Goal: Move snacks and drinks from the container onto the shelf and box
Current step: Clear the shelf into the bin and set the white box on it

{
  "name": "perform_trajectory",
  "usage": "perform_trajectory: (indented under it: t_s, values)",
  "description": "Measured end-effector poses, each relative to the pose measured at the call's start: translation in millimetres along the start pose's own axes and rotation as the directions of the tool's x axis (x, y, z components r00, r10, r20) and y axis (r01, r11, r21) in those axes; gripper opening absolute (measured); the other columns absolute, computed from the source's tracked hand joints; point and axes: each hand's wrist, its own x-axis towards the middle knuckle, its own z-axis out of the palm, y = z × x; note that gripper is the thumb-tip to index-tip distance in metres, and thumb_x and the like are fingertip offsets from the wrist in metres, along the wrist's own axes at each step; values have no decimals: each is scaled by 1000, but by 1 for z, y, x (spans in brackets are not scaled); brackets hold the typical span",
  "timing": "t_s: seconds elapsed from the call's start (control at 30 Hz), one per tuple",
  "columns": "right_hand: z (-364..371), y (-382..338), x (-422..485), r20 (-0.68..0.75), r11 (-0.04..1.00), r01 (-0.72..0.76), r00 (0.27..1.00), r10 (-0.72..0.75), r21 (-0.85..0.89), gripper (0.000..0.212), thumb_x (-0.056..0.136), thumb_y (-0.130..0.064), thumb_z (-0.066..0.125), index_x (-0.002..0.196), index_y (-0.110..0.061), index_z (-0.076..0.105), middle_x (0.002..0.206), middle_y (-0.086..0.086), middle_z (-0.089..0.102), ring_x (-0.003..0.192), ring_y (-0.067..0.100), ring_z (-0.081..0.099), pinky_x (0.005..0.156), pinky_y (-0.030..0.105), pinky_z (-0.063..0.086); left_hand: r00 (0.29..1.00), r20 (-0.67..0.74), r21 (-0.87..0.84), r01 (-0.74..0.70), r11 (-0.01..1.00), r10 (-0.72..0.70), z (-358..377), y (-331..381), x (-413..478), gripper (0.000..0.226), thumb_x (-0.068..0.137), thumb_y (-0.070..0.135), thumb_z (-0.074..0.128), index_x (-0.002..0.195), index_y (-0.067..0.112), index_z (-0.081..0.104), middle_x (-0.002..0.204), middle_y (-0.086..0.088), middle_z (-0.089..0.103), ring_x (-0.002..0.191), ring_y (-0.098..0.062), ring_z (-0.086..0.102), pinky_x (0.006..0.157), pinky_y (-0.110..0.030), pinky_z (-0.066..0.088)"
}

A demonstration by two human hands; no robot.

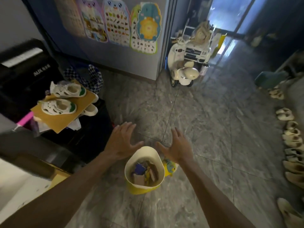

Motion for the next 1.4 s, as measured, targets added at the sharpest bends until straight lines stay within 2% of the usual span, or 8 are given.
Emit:
perform_trajectory:
  t_s: [0.17, 0.33, 0.57, 0.8, 0.93, 1.1, 1.23, 1.4]
  values:
    - [-111, -52, -15, -96, 999, 30, 995, -28, 20, 117, 78, -95, 45, 167, -21, 23, 176, 4, 17, 160, 30, 20, 125, 53, 31, 996, -89, 6, 0, 1000, 1, -116, 10, 5, 110, 83, 94, 24, 165, 22, 23, 172, -5, 24, 161, -23, 14, 130, -52, 13]
    - [-182, -110, -43, -183, 997, 38, 983, -24, 74, 118, 76, -95, 46, 165, -18, 29, 175, 4, 21, 160, 28, 21, 125, 51, 33, 989, -151, -30, 5, 1000, -9, -214, 6, -12, 100, 86, 85, 44, 166, 28, 23, 174, 2, 19, 160, -22, 16, 130, -47, 14]
    - [-215, -191, -70, -281, 976, 198, 945, -167, 85, 112, 79, -92, 52, 160, -15, 37, 167, 9, 37, 153, 30, 34, 122, 47, 38, 971, -226, -143, 49, 988, -81, -292, -27, -62, 114, 73, 100, 37, 162, 29, 30, 170, 2, 27, 153, -23, 33, 123, -47, 34]
    - [-198, -275, -73, -182, 906, 422, 892, -413, 14, 109, 83, -91, 51, 160, -16, 36, 166, 8, 37, 151, 30, 37, 119, 46, 39, 904, -308, -135, 268, 954, -298, -330, -82, -145, 106, 74, 93, 45, 160, 31, 35, 164, 6, 35, 148, -22, 40, 121, -49, 35]
    - [-173, -324, -85, -79, 824, 563, 826, -558, 66, 108, 84, -85, 58, 161, -15, 34, 166, 10, 37, 151, 32, 37, 119, 49, 39, 816, -350, -161, 432, 887, -461, -333, -110, -224, 97, 80, 88, 48, 158, 34, 33, 160, 5, 38, 138, -28, 49, 113, -49, 46]
    - [-130, -392, -122, 42, 675, 726, 676, -735, 126, 107, 81, -89, 56, 159, -20, 35, 164, 6, 37, 150, 32, 38, 116, 52, 42, 620, -394, -215, 655, 724, -679, -332, -124, -342, 98, 78, 90, 44, 159, 35, 33, 164, 2, 36, 143, -32, 46, 116, -53, 43]
    - [-88, -441, -183, 118, 573, 806, 561, -819, 149, 108, 84, -87, 55, 166, -23, 25, 173, 4, 24, 157, 30, 29, 121, 50, 36, 474, -435, -224, 767, 602, -766, -329, -121, -441, 91, 86, 83, 49, 158, 29, 37, 161, 0, 40, 139, -31, 49, 114, -50, 44]
    - [-39, -482, -255, 217, 454, 870, 413, -884, 194, 107, 85, -87, 54, 165, -20, 27, 171, 6, 30, 154, 30, 34, 118, 48, 40, 313, -457, -263, 847, 462, -833, -318, -123, -535, 94, 83, 87, 46, 151, 22, 45, 151, -3, 50, 134, -31, 52, 111, -50, 45]
